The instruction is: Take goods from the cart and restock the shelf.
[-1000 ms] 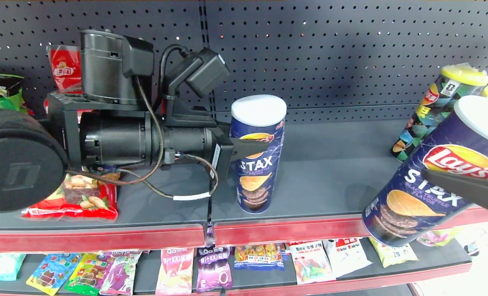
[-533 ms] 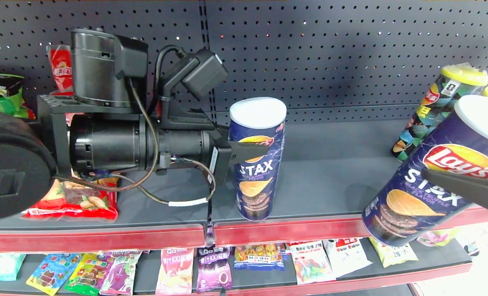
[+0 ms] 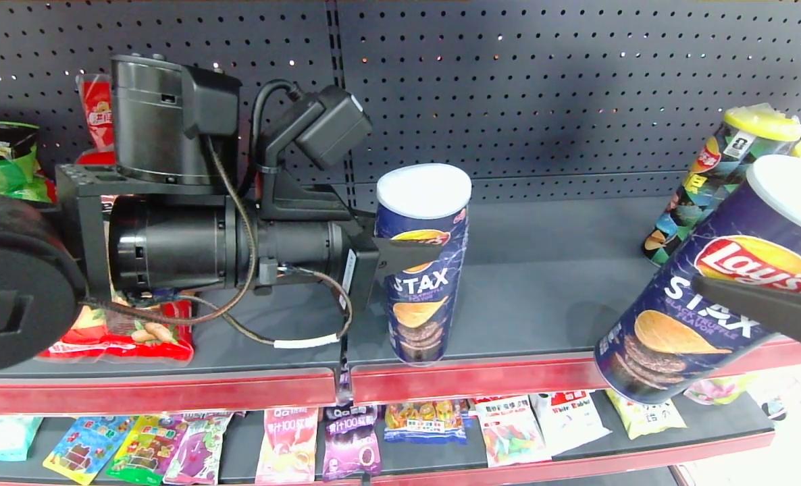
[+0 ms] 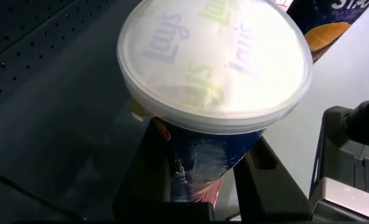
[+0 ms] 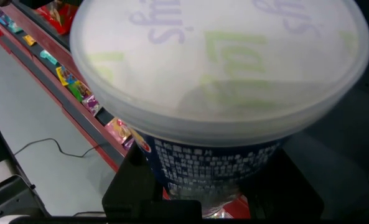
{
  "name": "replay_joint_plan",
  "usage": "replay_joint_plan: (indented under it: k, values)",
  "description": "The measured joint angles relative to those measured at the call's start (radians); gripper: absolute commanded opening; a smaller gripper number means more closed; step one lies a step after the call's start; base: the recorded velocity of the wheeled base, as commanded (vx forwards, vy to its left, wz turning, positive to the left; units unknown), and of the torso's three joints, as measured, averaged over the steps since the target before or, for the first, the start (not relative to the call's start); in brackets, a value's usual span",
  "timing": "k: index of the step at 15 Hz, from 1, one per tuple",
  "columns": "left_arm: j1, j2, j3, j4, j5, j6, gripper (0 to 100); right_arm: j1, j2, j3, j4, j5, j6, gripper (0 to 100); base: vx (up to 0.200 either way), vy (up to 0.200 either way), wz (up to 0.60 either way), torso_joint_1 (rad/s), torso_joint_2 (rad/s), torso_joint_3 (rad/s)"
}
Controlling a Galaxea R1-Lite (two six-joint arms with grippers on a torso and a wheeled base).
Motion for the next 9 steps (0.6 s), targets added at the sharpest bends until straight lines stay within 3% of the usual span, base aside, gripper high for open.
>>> replay_joint_plan:
  k: [1,2,9]
  values:
    - [-0.002,0.0,0.001,0.0,0.0,0.001,0,0.0,0.0,0.0,0.0,0.0,0.0,0,0.0,0.0,0.0,0.0,0.0,0.0]
    - [-0.004,-0.001,0.002,0.001,0.0,0.001,100,0.0,0.001,0.0,0.0,0.0,0.0,0,0.0,0.0,0.0,0.0,0.0,0.0]
    - [-0.007,-0.011,0.004,0.007,0.026,-0.002,100,0.002,0.014,-0.031,-0.001,0.0,-0.004,0,0.0,0.0,0.0,0.0,0.0,0.0]
